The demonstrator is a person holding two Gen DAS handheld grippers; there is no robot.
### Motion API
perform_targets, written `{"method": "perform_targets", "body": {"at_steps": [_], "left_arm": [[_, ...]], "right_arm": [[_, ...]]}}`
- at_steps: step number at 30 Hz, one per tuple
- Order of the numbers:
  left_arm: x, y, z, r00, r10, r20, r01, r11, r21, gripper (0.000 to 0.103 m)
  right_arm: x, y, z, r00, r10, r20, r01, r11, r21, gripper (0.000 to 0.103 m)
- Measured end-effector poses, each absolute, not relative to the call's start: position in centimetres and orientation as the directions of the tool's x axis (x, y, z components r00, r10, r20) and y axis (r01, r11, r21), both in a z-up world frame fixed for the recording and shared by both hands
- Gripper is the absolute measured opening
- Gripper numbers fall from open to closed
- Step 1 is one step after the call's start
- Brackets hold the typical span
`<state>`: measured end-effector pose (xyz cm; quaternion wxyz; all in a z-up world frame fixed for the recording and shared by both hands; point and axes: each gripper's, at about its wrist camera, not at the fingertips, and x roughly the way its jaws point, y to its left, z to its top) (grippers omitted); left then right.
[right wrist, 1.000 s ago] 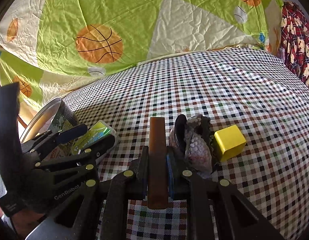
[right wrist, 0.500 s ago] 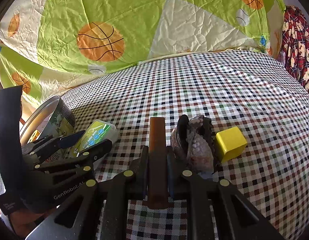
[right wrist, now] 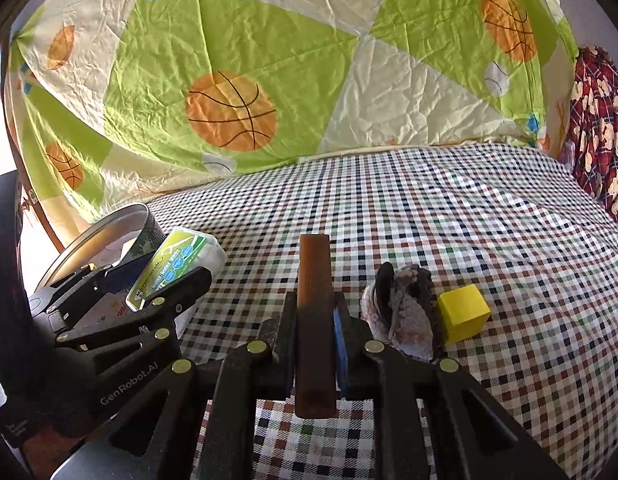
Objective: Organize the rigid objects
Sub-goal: 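Close the left tool on the green plastic case while the right tool holds the brown bar, then lift and carry the green case and brown bar over the tin with both tools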
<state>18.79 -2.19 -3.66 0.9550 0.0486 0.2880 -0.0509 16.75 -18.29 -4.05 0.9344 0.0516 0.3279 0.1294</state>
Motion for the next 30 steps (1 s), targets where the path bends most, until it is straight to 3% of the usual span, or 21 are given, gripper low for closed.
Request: {"method": "perform_targets", "body": {"at_steps": [7,30], "left_arm": [[17.3,-1.3,-2.7,0.883,-0.032,-0.469,0.063,0.997,0.052,0.054],[13.8,1.0,-1.9,0.936,0.025,-0.352,-0.033,0.999,-0.016,0.054]], "right_arm": [[16.2,-18.0,-3.5,0.777,0.264,-0.572,-0.207,0.964,0.165,0.017],[13.1,-17.3,-1.8,0.878,0.217,-0.426,-0.198,0.976,0.088,0.017]]}}
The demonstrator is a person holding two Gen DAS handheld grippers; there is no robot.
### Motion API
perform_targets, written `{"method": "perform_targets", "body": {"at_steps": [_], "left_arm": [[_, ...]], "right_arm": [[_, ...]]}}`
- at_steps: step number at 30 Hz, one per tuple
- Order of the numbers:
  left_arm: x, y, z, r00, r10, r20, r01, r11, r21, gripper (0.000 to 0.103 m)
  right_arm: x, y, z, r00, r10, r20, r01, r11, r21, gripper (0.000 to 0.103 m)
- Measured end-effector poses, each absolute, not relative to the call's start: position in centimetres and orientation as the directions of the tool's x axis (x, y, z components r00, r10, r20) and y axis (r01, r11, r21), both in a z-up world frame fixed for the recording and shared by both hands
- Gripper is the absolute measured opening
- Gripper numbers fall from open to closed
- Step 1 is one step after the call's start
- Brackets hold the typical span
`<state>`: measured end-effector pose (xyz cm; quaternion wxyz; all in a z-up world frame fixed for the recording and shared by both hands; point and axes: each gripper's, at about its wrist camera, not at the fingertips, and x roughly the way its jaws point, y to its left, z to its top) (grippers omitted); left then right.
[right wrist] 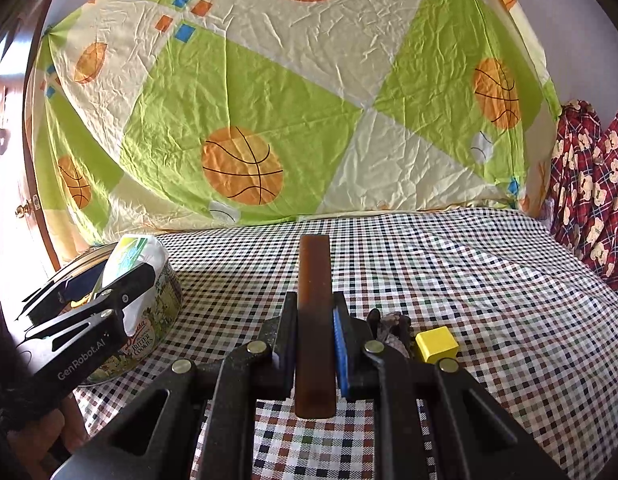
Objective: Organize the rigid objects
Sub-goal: 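Lift and carry the green case and brown bar over the tin with both tools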
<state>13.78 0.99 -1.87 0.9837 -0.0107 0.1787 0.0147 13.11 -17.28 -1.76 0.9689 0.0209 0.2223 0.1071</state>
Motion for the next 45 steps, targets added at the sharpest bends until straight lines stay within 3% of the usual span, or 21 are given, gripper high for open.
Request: {"method": "perform_targets", "body": {"at_steps": [17,45], "left_arm": [[11.9,1.9,-1.4,0.951,0.067,-0.301,-0.080,0.996,-0.032,0.054],[9.9,5.0,-1.3,0.958,0.097,-0.270,-0.131,0.985,-0.110,0.054]], "right_arm": [[11.9,-16.9,-1.1,0.910,0.194,-0.366,-0.187,0.981,0.055,0.017],[11.1,-12.7,-0.5,0.911,0.306,-0.275,-0.307,0.951,0.041,0.017]]}}
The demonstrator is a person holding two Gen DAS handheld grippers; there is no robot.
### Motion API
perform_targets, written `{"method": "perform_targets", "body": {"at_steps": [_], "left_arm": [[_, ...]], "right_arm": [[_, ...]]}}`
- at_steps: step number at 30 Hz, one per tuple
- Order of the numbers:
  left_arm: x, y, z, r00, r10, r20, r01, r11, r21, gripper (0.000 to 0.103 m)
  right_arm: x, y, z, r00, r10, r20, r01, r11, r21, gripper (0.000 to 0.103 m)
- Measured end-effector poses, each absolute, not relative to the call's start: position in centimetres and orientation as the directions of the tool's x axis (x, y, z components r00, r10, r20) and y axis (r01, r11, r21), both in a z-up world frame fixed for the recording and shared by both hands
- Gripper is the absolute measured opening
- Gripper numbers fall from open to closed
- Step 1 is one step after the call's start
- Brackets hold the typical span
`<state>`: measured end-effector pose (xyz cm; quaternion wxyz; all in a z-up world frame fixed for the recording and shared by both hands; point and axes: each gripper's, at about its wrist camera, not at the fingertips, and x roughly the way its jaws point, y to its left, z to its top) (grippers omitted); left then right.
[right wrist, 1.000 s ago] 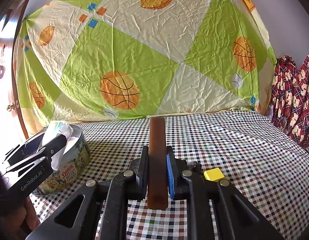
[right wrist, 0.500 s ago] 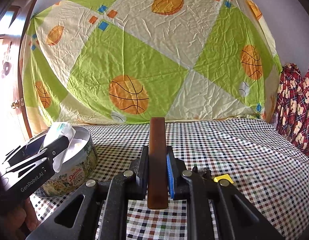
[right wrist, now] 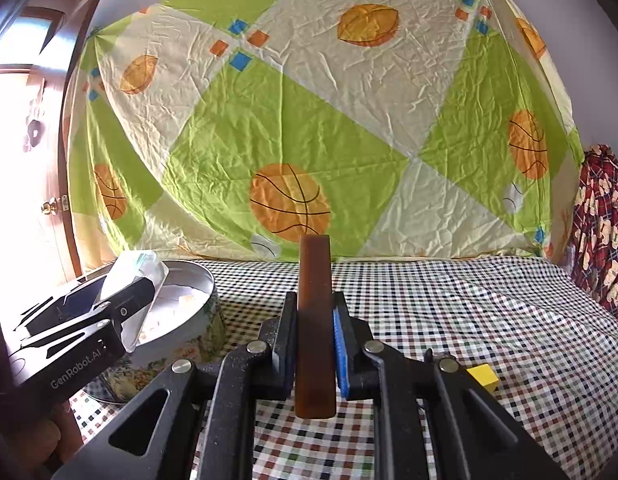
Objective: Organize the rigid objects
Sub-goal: 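Lift and carry the green case and brown bar over the tin with both tools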
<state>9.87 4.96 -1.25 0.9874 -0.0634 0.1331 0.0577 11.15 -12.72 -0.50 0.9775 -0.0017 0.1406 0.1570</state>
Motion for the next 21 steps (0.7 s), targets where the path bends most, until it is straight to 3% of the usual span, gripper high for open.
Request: {"method": "perform_targets", "body": {"at_steps": [21], "left_arm": [[8.8,7.7,-1.6,0.949,0.116,-0.293,-0.166,0.974,-0.153,0.054]], "right_arm": [[10.7,-9.5,-0.2,0.888,0.375,-0.267,-0.379,0.925,0.039,0.017]]}}
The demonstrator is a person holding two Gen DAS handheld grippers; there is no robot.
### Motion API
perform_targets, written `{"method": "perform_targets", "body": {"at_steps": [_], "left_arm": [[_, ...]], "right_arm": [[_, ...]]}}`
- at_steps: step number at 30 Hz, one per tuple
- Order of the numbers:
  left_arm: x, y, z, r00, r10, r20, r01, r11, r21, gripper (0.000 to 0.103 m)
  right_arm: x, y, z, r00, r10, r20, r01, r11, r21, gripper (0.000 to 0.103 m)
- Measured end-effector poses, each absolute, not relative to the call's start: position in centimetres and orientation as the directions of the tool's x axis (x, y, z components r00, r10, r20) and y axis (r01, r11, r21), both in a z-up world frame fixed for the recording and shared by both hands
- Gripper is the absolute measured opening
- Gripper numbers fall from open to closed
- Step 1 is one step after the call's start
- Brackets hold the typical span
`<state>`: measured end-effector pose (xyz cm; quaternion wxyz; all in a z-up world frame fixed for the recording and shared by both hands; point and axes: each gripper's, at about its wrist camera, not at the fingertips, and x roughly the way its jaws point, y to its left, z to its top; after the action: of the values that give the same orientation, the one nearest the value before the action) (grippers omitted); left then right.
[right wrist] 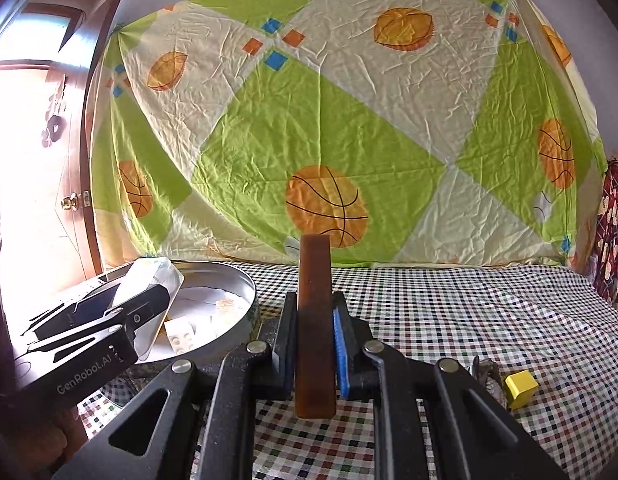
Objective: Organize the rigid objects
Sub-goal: 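Lift and carry the green case and brown bar over the tin with both tools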
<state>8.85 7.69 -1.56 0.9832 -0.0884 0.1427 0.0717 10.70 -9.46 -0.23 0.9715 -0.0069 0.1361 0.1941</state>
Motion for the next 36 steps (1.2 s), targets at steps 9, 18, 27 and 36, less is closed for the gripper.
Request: {"method": "perform_targets", "body": {"at_steps": [9,18,27,36], "left_arm": [[8.6,8.6,-1.5,0.948,0.122,-0.294,-0.174,0.972,-0.158,0.054],[8.3,9.4,-1.6,0.949,0.115,-0.295,-0.169,0.972,-0.165,0.054],[7.8,10.4,-1.5,0.949,0.124,-0.291,-0.181,0.967,-0.179,0.054],[7.7,11.4,-1.4,0.947,0.151,-0.282,-0.206,0.962,-0.179,0.054]], "right_arm": [[10.5,-8.3,-0.2,0.878,0.400,-0.262,-0.405,0.913,0.038,0.017],[10.2,-7.2,-0.2,0.870,0.423,-0.252,-0.428,0.903,0.037,0.017],[10.0,-6.1,-0.3,0.860,0.443,-0.252,-0.449,0.893,0.038,0.017],[10.0,-4.8,-0.4,0.851,0.463,-0.250,-0.470,0.882,0.035,0.017]]}}
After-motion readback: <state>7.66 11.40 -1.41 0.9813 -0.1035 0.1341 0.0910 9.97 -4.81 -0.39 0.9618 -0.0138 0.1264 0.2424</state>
